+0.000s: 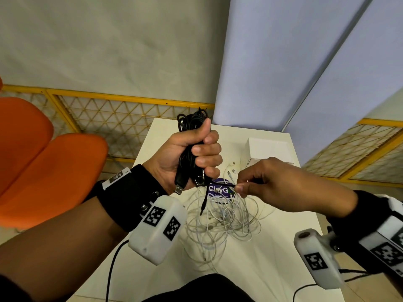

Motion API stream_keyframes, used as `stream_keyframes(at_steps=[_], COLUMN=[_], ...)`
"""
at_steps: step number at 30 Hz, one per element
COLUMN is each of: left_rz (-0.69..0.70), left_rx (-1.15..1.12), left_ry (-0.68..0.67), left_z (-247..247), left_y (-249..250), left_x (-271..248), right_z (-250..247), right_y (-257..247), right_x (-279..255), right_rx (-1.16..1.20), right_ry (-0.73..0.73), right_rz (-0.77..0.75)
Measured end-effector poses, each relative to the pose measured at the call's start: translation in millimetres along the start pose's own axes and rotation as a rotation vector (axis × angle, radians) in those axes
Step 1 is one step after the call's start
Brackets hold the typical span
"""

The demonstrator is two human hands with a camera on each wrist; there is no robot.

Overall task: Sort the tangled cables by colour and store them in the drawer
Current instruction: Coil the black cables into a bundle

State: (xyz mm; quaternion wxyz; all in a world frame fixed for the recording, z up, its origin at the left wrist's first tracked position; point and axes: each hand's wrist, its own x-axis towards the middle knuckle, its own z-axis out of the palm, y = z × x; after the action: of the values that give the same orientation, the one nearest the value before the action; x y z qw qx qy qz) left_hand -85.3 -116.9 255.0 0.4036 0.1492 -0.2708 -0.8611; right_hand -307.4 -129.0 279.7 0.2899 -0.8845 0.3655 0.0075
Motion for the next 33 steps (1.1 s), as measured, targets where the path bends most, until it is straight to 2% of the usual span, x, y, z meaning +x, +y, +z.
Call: stream_keyframes(at_steps=[3,7,12,18,22,28,30,33], left_rz=[-0.093,-0.242,-0.401,-0.567,-0.584,-0.571,-0.537,-0.481], left_rx=[0.149,0.262,0.543,0.758,0.817,0.78,0.712,0.562], left_ry=[0.106,0.149,0.245,0.228,0.267,0.335,0.346,0.28], left_z=[0.1,2.0,14.4,22.5,25.2,22.2,18.5,14.0], left_y=[4.5,8.0,-0.2,-10.6,-14.8,-14.3,-14.8,-12.9], left_x=[-0.9,-3.8,-2.2,-0.5,2.7,5.2,5.0,3.3], right_z=[-8.3,-25.3,-41.7,-49.3,-51.3,-47.3,-47.1,-47.5], right_y=[5.3,-0.8,-3.8,-14.6,-20.1,-19.1,-21.5,-17.9], right_x=[-1.7,-4.5,0.0,7.5,11.9,14.7,12.8,8.9], right_rx=[-0.049,-0.134,-0.274,-0.337,-0.326,-0.388,-0.44,-0.484], right_ry=[0.014,0.007,0.024,0.003,-0.036,0.022,0.091,0.188], right_rz=[0.008,-0.04,-0.066,-0.094,-0.096,-0.109,-0.143,-0.214])
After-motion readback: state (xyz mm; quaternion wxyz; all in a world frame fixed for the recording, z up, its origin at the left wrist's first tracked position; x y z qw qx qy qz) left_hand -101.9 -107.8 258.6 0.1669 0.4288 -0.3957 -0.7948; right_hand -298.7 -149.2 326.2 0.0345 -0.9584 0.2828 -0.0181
